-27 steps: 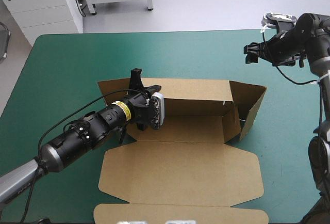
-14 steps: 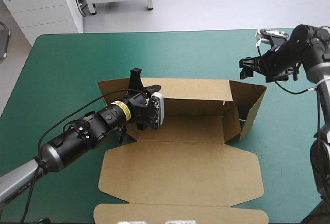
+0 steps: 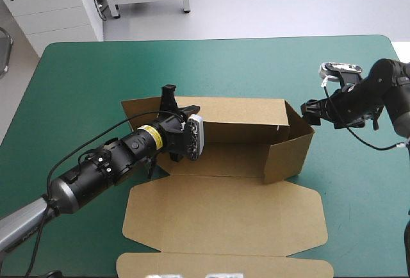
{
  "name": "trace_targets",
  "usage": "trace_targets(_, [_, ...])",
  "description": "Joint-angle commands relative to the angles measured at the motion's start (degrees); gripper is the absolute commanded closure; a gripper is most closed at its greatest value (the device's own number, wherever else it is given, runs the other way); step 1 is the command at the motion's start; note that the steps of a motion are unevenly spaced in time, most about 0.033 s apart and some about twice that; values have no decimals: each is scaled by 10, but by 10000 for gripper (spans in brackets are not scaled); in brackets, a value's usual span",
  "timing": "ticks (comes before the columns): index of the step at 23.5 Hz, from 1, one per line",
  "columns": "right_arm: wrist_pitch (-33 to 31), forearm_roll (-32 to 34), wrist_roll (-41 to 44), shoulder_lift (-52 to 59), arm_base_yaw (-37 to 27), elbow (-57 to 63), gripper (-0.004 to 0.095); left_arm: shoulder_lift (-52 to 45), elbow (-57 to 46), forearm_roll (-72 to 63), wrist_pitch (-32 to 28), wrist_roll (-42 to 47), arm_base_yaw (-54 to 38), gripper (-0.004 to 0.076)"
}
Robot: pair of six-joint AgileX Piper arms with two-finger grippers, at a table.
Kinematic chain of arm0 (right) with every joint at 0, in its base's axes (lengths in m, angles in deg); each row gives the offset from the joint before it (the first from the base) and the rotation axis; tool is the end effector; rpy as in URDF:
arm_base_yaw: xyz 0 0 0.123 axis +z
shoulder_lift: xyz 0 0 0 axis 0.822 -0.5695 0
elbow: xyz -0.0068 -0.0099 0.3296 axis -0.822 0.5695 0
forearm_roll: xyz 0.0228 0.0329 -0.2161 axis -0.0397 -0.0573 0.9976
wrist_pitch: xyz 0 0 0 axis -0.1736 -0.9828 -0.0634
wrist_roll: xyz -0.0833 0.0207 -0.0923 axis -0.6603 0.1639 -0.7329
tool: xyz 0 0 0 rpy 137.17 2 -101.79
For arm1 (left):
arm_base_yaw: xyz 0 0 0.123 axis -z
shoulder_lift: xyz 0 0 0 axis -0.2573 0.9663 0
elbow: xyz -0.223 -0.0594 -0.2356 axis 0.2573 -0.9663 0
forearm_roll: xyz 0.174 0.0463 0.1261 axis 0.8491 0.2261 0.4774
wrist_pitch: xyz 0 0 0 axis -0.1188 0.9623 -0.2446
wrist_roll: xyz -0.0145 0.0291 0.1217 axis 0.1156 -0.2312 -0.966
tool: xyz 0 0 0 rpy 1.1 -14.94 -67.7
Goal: Fold the box
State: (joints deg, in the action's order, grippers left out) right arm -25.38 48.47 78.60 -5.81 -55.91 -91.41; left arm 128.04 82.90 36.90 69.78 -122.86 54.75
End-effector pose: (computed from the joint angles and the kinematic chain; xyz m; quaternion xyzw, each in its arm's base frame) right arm 0.2829 0.0313 0.3619 -0.0449 0.9737 0.1297 0.1816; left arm 0.2254 -0.1838 0.3668 0.6616 0.4885 0.1506 0.5486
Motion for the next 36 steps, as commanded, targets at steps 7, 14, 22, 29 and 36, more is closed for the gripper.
trace_targets(7, [174, -113, -131, 144, -2, 161, 171, -12, 6, -17, 20, 20, -3, 731])
trace_targets(14, [232, -237, -296, 183, -2, 273, 171, -12, 6, -17, 20, 24, -3, 731])
trace_targets(22, [158, -264, -348, 182, -2, 288, 171, -12, 6, -17, 15, 28, -3, 731])
trace_targets(29, [109, -277, -361, 182, -2, 288, 171, -12, 6, -17, 12, 28, -3, 731])
trace_targets(36, [151, -323, -411, 178, -2, 288, 171, -12, 6, -17, -2, 33, -3, 731])
